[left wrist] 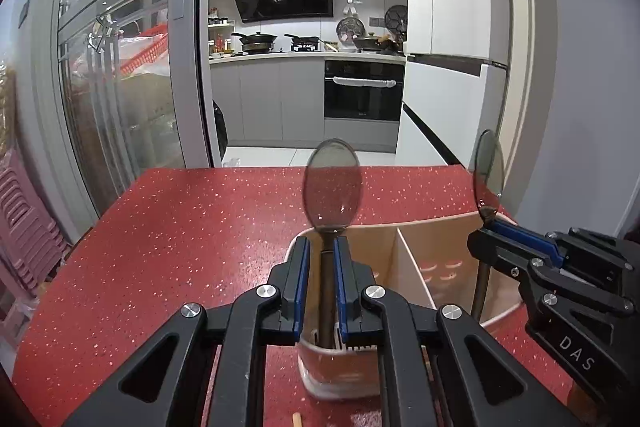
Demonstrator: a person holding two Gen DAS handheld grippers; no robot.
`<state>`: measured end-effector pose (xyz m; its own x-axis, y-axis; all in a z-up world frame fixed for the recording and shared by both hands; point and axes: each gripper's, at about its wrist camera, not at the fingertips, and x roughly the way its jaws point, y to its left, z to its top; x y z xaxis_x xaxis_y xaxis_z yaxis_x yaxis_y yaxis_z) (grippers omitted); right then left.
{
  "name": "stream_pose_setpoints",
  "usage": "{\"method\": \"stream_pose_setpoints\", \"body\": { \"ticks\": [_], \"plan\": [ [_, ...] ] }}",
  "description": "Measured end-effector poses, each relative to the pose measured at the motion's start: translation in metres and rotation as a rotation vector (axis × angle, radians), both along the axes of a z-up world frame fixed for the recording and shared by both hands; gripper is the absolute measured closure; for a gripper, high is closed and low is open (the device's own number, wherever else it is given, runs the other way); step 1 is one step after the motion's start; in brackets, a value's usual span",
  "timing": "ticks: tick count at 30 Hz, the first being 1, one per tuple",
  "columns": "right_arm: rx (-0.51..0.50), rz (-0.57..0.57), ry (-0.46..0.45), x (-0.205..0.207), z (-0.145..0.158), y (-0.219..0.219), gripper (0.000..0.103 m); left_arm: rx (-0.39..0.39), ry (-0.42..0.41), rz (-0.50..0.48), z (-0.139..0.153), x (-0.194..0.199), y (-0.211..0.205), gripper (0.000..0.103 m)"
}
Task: Organize utensils
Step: 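Lower the spoon into the caddy and open the right gripper, then return the right gripper to the remaining utensils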
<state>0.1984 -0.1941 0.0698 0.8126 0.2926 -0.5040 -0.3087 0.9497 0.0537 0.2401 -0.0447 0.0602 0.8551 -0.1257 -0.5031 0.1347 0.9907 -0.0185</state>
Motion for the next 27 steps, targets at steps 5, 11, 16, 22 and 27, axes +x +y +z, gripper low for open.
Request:
{"method": "stream_pose_setpoints", "body": {
  "ticks": [5,11,16,22,27],
  "plan": [
    [0.002,0.005,0.022,-0.002,0.002,-0.001,0.067,-0.015,0.011,0.014,0.004,-0.007,0.003,0.065],
    [0.046,-0.009,0.032,-0.011,0.016,-0.008,0.044,-0.015,0.027,0.044,0.011,-0.023,0.010,0.065],
    [0.092,-0.005,0.067,-0.029,0.029,-0.015,0.025,-0.019,0.081,0.060,0.010,-0.041,0.021,0.065],
    [0.115,-0.021,0.223,-0.053,0.018,-0.020,0.023,-0.003,0.180,0.090,-0.009,-0.071,0.037,0.065],
    [0.157,-0.046,0.419,-0.067,-0.014,-0.026,0.023,-0.003,0.262,0.101,-0.033,-0.099,0.049,0.008]
  ]
}}
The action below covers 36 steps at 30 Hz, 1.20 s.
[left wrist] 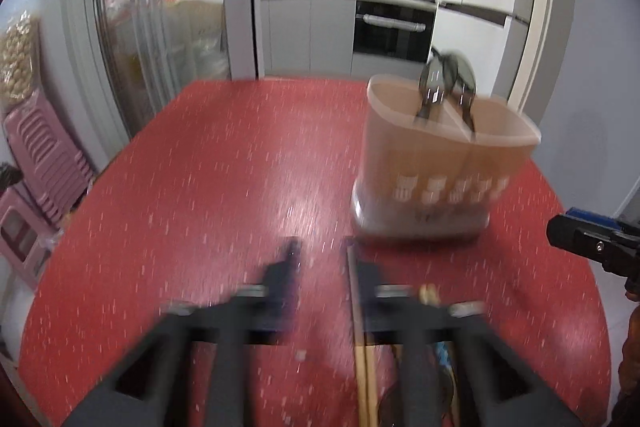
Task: Organize utensils
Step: 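Return the right gripper to the remaining utensils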
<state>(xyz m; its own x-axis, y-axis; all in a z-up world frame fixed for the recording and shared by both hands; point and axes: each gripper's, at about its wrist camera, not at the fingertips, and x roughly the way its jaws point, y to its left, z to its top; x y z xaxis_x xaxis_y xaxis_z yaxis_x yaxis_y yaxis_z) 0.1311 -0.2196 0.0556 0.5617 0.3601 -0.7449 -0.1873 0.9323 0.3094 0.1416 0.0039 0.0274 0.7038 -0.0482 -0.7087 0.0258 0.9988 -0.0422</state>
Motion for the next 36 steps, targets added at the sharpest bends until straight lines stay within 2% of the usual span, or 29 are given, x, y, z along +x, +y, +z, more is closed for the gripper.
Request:
{"method": "stream_pose_setpoints", "body": {
  "ticks": [1,3,6,10,15,19,25,36],
  "plan": [
    [0.002,-0.003,0.027,-0.003,-0.006,0.000,0.023,0.002,0.001,0.026,-0.004,-0.008,0.003,0.000],
    [-0.007,-0.006,0.068,-0.010,-0.016,-0.001,0.023,-0.002,-0.023,0.040,-0.005,-0.021,0.007,0.000],
    [-0.046,-0.013,0.109,-0.020,-0.028,0.002,0.015,-0.002,0.016,0.044,-0.016,-0.032,0.012,0.000],
    [-0.060,-0.008,0.140,-0.032,-0.037,0.006,0.015,-0.024,0.091,0.048,-0.034,-0.038,0.019,0.000],
    [-0.147,0.004,0.214,-0.044,-0.054,0.013,0.015,-0.047,0.169,0.033,-0.055,-0.045,0.025,0.000],
    [-0.152,-0.005,0.279,-0.049,-0.067,0.015,0.015,-0.026,0.189,0.012,-0.064,-0.049,0.022,0.000],
    [-0.213,-0.007,0.270,-0.055,-0.070,0.027,0.015,0.016,0.212,0.005,-0.075,-0.047,0.018,0.000],
    [-0.310,0.001,0.259,-0.057,-0.079,0.045,0.016,0.022,0.220,-0.020,-0.078,-0.040,0.009,0.000]
  ]
}}
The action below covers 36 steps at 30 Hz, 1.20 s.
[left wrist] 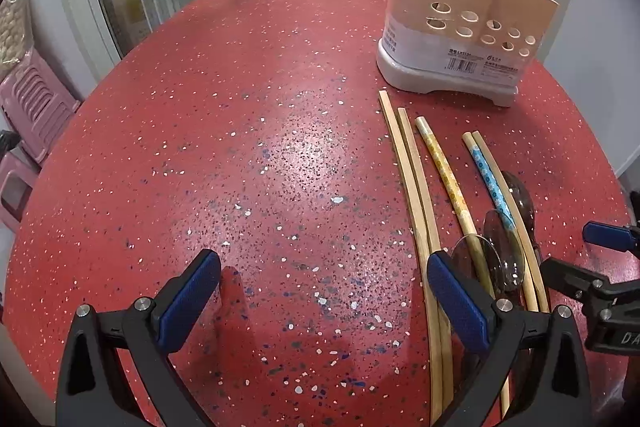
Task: Organize utensils
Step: 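Return the right gripper to the remaining utensils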
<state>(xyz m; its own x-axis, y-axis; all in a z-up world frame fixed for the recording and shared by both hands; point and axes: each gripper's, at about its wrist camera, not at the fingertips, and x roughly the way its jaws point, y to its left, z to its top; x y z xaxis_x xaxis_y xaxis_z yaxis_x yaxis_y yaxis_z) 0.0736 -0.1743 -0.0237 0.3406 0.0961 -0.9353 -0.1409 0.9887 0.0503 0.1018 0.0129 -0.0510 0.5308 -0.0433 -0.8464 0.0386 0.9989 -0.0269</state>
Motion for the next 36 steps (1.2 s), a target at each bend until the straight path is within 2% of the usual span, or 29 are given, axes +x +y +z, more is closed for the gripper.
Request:
{"method": "stream_pose_setpoints", "body": {
  "ticks": [13,17,22,29,36],
  "plan": [
    [-0.060,0.043,-0.001,-0.006,-0.003,0.039,0.018,0.005,-0.004,-0.023,0.000,0.008,0.003,0.000],
    [-0.059,0.043,-0.001,-0.005,-0.001,0.041,0.026,0.002,0.000,-0.025,0.000,0.014,0.003,0.000],
    [-0.057,0.051,-0.001,-0.006,0.001,0.038,0.030,-0.005,0.012,-0.026,0.000,0.023,0.005,0.000],
    [-0.054,0.052,-0.002,-0.008,0.002,0.033,0.030,-0.037,0.037,-0.021,-0.001,0.044,0.006,0.000],
    [-0.055,0.053,-0.002,-0.009,0.001,0.032,0.030,-0.013,0.046,-0.021,0.000,0.062,0.011,0.000]
  ]
}}
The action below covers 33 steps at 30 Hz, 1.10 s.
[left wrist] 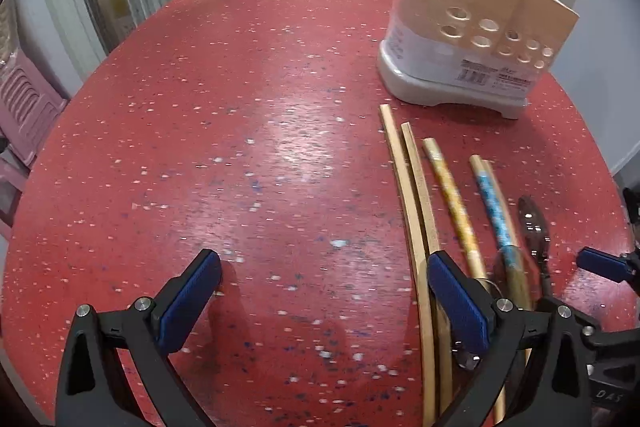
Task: Organize utensils
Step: 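Return the right gripper to the remaining utensils, then grasp a dark spoon with the right gripper while the left grasps a wooden chopstick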
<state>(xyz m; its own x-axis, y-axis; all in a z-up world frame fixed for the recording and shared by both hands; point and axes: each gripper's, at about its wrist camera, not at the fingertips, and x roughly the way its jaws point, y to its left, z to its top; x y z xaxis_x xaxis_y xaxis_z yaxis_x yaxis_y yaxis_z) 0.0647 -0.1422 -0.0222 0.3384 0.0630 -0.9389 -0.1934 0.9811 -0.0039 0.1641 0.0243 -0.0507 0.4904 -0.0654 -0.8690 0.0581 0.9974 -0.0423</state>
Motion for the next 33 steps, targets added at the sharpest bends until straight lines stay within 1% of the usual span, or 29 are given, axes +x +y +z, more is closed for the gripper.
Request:
{"method": "stream_pose_setpoints", "body": {
  "ticks": [3,5,7,9,12,15,18,19,20,21,22,23,24,26,29,31,32,33],
  "plan": [
    [0.000,0.000,0.001,0.000,0.000,-0.001,0.030,-0.019,0.014,0.003,0.000,0.006,0.006,0.000],
    [0.001,0.001,0.003,0.000,0.000,-0.006,0.030,-0.016,0.018,-0.012,0.000,0.009,0.007,0.000],
    [0.000,0.001,0.007,0.002,0.001,-0.006,0.030,0.034,0.022,-0.035,-0.002,0.011,0.000,0.000],
    [-0.002,0.000,0.014,0.005,0.002,-0.006,0.030,0.043,0.017,-0.052,-0.002,0.015,-0.004,0.000],
    [-0.006,0.005,0.029,0.016,0.000,-0.002,0.030,0.033,0.042,-0.062,-0.002,0.025,-0.003,0.000],
    [-0.007,0.009,0.063,0.023,0.000,0.001,0.031,0.044,0.060,-0.082,-0.001,0.035,-0.003,0.000],
    [-0.008,0.020,0.084,0.028,0.002,0.001,0.039,0.041,0.076,-0.136,0.003,0.038,-0.014,0.000],
    [-0.005,0.023,0.089,0.029,0.004,0.000,0.048,0.044,0.078,-0.156,0.005,0.039,-0.017,0.002],
    [-0.005,0.026,0.092,0.031,0.005,-0.001,0.059,0.045,0.080,-0.176,0.007,0.040,-0.021,0.011],
    [-0.003,0.033,0.099,0.032,0.007,-0.001,0.062,0.048,0.083,-0.201,0.009,0.041,-0.026,0.016],
    [-0.003,0.041,0.104,0.033,0.008,0.000,0.072,0.052,0.089,-0.227,0.010,0.041,-0.031,0.026],
    [0.000,0.050,0.107,0.034,0.008,0.000,0.085,0.057,0.098,-0.253,0.011,0.042,-0.037,0.037],
    [-0.001,0.061,0.110,0.035,0.009,0.002,0.085,0.059,0.105,-0.273,0.012,0.041,-0.042,0.043],
    [-0.007,0.078,0.100,0.035,0.010,0.004,0.087,0.060,0.115,-0.318,0.014,0.042,-0.052,0.068],
    [0.024,0.086,0.073,0.030,0.012,0.002,0.090,0.062,0.089,-0.327,0.015,0.035,-0.057,0.070],
    [0.055,0.085,0.045,0.021,0.013,-0.002,0.092,0.027,0.067,-0.309,0.014,0.026,-0.053,0.071],
    [0.076,0.087,0.030,0.017,0.015,-0.005,0.096,0.010,0.053,-0.296,0.015,0.022,-0.049,0.071],
    [0.099,0.089,0.009,0.014,0.019,-0.009,0.098,0.000,0.032,-0.284,0.014,0.008,-0.046,0.071]
  ]
}}
